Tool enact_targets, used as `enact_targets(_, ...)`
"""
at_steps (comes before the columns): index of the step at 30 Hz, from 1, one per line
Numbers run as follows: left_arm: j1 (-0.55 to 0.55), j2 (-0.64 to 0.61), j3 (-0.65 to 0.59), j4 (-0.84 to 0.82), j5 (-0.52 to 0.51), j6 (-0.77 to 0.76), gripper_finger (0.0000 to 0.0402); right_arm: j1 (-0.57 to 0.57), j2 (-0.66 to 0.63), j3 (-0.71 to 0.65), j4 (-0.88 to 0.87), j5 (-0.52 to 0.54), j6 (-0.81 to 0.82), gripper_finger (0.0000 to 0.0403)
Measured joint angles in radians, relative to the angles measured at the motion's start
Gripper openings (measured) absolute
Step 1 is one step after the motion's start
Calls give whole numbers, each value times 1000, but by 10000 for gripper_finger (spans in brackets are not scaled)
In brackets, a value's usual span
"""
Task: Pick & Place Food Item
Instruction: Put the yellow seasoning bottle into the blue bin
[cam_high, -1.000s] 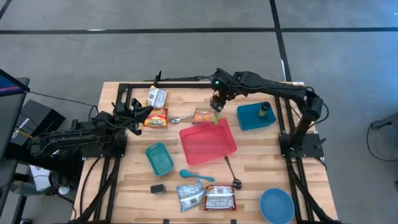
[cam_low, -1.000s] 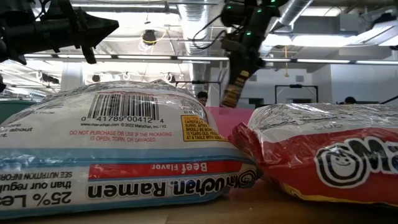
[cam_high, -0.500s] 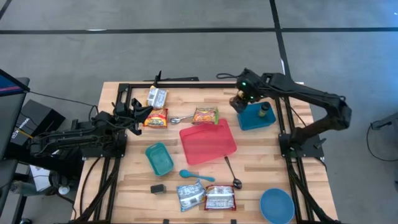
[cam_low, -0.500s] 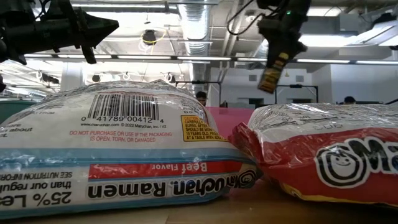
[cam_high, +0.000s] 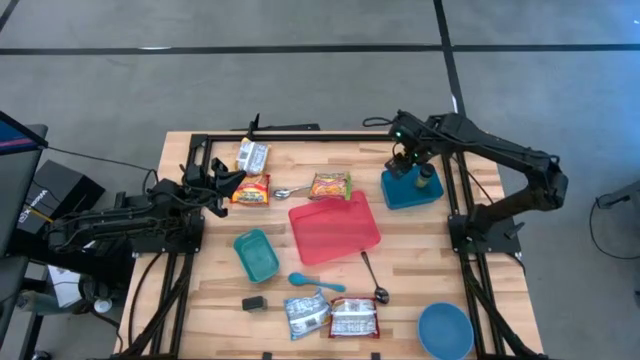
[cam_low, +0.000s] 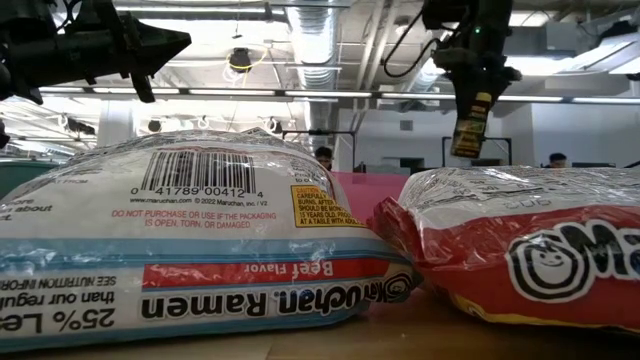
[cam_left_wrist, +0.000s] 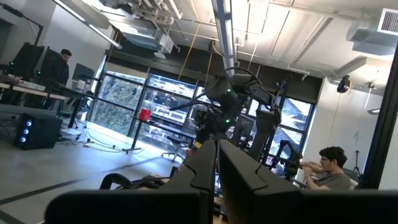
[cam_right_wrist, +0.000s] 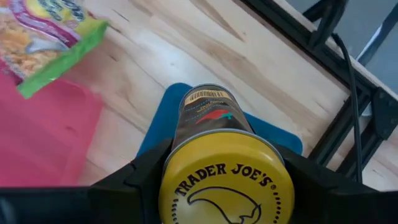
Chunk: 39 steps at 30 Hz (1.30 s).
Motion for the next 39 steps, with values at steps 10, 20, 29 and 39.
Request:
enact_targets(10, 0, 0, 0, 0, 0, 0, 12, -41, 128, 0, -3, -23, -48, 214)
enact_targets(20, 0, 0, 0, 0, 0, 0, 12, -41, 175, -38, 58, -64, -62, 214)
enact_targets(29, 0, 0, 0, 0, 0, 0, 12, -90, 81, -241, 199, -114, -80, 214)
enact_targets(39, 0, 0, 0, 0, 0, 0, 12, -143, 89, -321, 268, -113, -104, 214)
